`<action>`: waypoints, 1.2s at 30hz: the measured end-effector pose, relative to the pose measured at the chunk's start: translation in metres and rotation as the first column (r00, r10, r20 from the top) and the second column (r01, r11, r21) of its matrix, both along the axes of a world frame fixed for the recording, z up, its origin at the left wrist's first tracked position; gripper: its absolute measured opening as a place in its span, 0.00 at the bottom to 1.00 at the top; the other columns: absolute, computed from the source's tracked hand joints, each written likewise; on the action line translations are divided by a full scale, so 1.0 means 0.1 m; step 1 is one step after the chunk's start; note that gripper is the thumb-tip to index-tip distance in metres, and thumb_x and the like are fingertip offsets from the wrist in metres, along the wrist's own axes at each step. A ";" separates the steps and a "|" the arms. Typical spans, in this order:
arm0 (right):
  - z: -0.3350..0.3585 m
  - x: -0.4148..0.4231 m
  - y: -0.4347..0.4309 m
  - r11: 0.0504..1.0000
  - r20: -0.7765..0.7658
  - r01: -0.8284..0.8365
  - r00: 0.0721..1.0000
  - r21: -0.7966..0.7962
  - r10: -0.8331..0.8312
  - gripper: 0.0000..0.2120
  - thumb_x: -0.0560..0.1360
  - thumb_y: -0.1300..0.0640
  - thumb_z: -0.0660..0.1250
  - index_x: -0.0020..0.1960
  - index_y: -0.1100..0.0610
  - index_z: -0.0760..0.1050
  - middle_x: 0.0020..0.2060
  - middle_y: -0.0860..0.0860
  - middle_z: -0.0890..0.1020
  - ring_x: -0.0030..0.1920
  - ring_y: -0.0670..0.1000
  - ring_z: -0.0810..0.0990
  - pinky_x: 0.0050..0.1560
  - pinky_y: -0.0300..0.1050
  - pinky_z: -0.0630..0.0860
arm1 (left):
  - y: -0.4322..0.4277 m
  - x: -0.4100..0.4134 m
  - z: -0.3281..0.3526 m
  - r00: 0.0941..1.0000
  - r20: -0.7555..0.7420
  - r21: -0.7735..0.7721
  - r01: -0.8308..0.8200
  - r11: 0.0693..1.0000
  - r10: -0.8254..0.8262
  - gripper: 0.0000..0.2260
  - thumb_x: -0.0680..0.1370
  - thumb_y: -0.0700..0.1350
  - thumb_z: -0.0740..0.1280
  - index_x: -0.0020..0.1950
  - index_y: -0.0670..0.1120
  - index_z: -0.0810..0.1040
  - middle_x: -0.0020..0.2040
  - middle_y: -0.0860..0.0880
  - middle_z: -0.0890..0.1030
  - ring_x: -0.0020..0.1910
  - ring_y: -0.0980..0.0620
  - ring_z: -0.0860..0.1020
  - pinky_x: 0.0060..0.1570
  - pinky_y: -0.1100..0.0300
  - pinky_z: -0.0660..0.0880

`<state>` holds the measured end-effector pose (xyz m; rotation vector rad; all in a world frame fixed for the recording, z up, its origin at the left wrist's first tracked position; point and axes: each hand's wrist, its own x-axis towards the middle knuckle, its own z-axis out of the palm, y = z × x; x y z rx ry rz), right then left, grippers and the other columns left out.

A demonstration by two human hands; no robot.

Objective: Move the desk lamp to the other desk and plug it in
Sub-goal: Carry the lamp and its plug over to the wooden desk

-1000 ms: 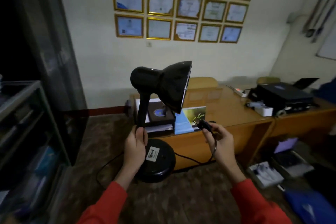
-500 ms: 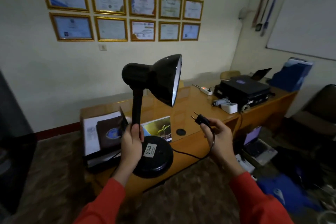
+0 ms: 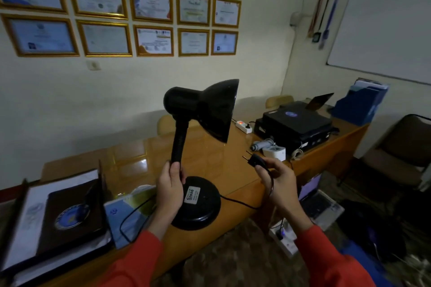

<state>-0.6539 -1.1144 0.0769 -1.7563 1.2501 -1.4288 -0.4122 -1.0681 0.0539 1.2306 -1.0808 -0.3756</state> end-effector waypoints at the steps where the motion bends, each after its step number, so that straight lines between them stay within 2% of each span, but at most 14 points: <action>1: -0.02 -0.04 -0.11 1.000 0.004 0.002 1.000 0.003 -0.002 0.07 0.75 0.59 0.70 0.52 0.59 0.79 0.43 0.56 0.83 0.43 0.56 0.81 0.43 0.54 0.77 | -0.12 -0.05 -0.03 1.000 0.001 0.013 0.002 1.000 -0.002 0.17 0.80 0.54 0.51 0.36 0.51 0.69 0.29 0.51 0.70 0.28 0.59 0.71 0.31 0.69 0.68; 3: -0.05 -0.12 -0.35 1.000 0.008 0.000 1.000 0.014 0.000 0.06 0.74 0.60 0.70 0.51 0.58 0.80 0.41 0.54 0.83 0.41 0.57 0.80 0.40 0.52 0.76 | -0.37 -0.14 -0.11 1.000 -0.003 0.048 0.001 0.999 -0.001 0.16 0.80 0.53 0.51 0.36 0.51 0.69 0.30 0.51 0.70 0.27 0.59 0.71 0.33 0.62 0.68; 5: -0.09 -0.17 -0.61 1.000 0.012 -0.005 1.000 0.025 0.005 0.06 0.74 0.61 0.70 0.51 0.57 0.80 0.40 0.53 0.82 0.40 0.57 0.80 0.39 0.52 0.76 | -0.64 -0.22 -0.18 1.000 -0.014 0.077 0.005 0.997 -0.004 0.16 0.82 0.52 0.51 0.37 0.51 0.69 0.30 0.51 0.70 0.27 0.60 0.71 0.33 0.60 0.67; 8: -0.14 -0.24 -1.02 0.999 0.018 -0.009 1.000 0.043 0.009 0.07 0.74 0.62 0.70 0.52 0.59 0.80 0.44 0.56 0.83 0.44 0.58 0.80 0.44 0.55 0.78 | -1.05 -0.33 -0.24 0.999 -0.032 0.078 0.014 0.997 -0.012 0.16 0.78 0.55 0.50 0.37 0.50 0.70 0.30 0.51 0.70 0.27 0.61 0.71 0.33 0.69 0.68; 11: -0.15 -0.30 -1.45 0.999 0.016 0.002 1.000 0.042 -0.003 0.08 0.75 0.63 0.69 0.54 0.61 0.79 0.47 0.57 0.82 0.47 0.59 0.80 0.47 0.60 0.80 | -1.52 -0.38 -0.27 0.997 -0.069 0.083 0.034 0.996 -0.028 0.15 0.81 0.49 0.51 0.37 0.51 0.70 0.30 0.51 0.70 0.27 0.61 0.70 0.31 0.72 0.68; 14: -0.15 -0.33 -1.87 0.999 0.014 0.004 1.000 0.049 -0.005 0.08 0.74 0.63 0.70 0.53 0.59 0.79 0.45 0.50 0.81 0.47 0.56 0.81 0.47 0.61 0.80 | -1.99 -0.40 -0.29 0.995 -0.093 0.087 0.042 0.995 -0.034 0.15 0.82 0.47 0.51 0.38 0.50 0.70 0.30 0.51 0.70 0.27 0.61 0.70 0.32 0.72 0.68; 15: -0.15 -0.33 -2.00 0.999 0.006 0.002 1.000 0.054 -0.002 0.08 0.74 0.63 0.70 0.53 0.58 0.79 0.45 0.49 0.81 0.47 0.55 0.81 0.47 0.60 0.80 | -2.13 -0.41 -0.29 0.994 -0.099 0.090 0.044 0.995 -0.035 0.15 0.82 0.47 0.51 0.38 0.50 0.70 0.30 0.51 0.70 0.27 0.60 0.69 0.33 0.71 0.68; 18: -0.23 -0.32 -2.41 0.998 -0.047 -0.007 0.999 0.057 0.010 0.08 0.74 0.62 0.70 0.53 0.59 0.79 0.47 0.54 0.83 0.47 0.54 0.81 0.49 0.57 0.80 | -2.54 -0.41 -0.34 0.992 -0.124 0.102 0.046 0.994 -0.034 0.15 0.82 0.47 0.51 0.39 0.49 0.70 0.31 0.50 0.69 0.30 0.54 0.69 0.37 0.60 0.69; 22: -0.34 -0.29 -2.88 0.997 -0.047 -0.027 0.998 0.076 0.031 0.08 0.74 0.63 0.70 0.53 0.61 0.79 0.49 0.58 0.82 0.51 0.55 0.81 0.52 0.57 0.79 | -3.00 -0.40 -0.48 0.990 -0.138 0.122 0.058 0.991 -0.041 0.15 0.82 0.48 0.50 0.40 0.48 0.71 0.32 0.50 0.69 0.32 0.51 0.69 0.40 0.56 0.69; 27: -0.43 -0.22 -3.35 0.993 -0.073 -0.007 0.997 0.121 0.016 0.07 0.74 0.62 0.70 0.52 0.59 0.79 0.44 0.49 0.81 0.44 0.55 0.80 0.47 0.60 0.78 | -3.40 -0.41 -0.70 0.984 -0.180 0.143 0.022 0.990 0.004 0.15 0.83 0.45 0.50 0.39 0.51 0.70 0.33 0.48 0.69 0.33 0.48 0.70 0.42 0.51 0.69; 29: -0.48 -0.22 -3.54 0.990 -0.083 0.000 0.997 0.138 0.011 0.07 0.75 0.61 0.70 0.53 0.59 0.79 0.43 0.51 0.82 0.42 0.59 0.81 0.43 0.62 0.79 | -3.52 -0.42 -0.83 0.978 -0.207 0.170 0.000 0.985 0.036 0.16 0.83 0.46 0.50 0.38 0.52 0.70 0.32 0.48 0.69 0.32 0.49 0.70 0.41 0.50 0.69; 31: -0.53 -0.22 -3.75 0.989 -0.098 -0.001 0.995 0.145 0.016 0.07 0.75 0.60 0.69 0.53 0.58 0.79 0.42 0.57 0.83 0.41 0.61 0.81 0.41 0.62 0.79 | -3.63 -0.44 -0.94 0.970 -0.237 0.180 -0.005 0.984 0.048 0.14 0.81 0.48 0.51 0.38 0.52 0.70 0.32 0.47 0.68 0.32 0.48 0.69 0.39 0.51 0.69; 33: -0.60 -0.22 -3.95 0.989 -0.112 -0.019 0.993 0.149 0.036 0.06 0.75 0.60 0.69 0.52 0.57 0.79 0.41 0.60 0.83 0.40 0.62 0.80 0.40 0.61 0.78 | -3.74 -0.44 -1.05 0.973 -0.228 0.163 -0.008 0.987 0.045 0.13 0.78 0.50 0.51 0.38 0.51 0.69 0.31 0.46 0.68 0.29 0.50 0.69 0.35 0.58 0.69; 36: -0.73 -0.21 -4.27 0.986 -0.137 -0.047 0.988 0.163 0.070 0.07 0.74 0.60 0.70 0.52 0.57 0.79 0.41 0.56 0.83 0.40 0.58 0.81 0.40 0.54 0.78 | -3.95 -0.45 -1.25 0.975 -0.216 0.128 -0.015 0.992 0.042 0.13 0.79 0.47 0.50 0.37 0.48 0.68 0.29 0.47 0.67 0.24 0.59 0.66 0.26 0.69 0.66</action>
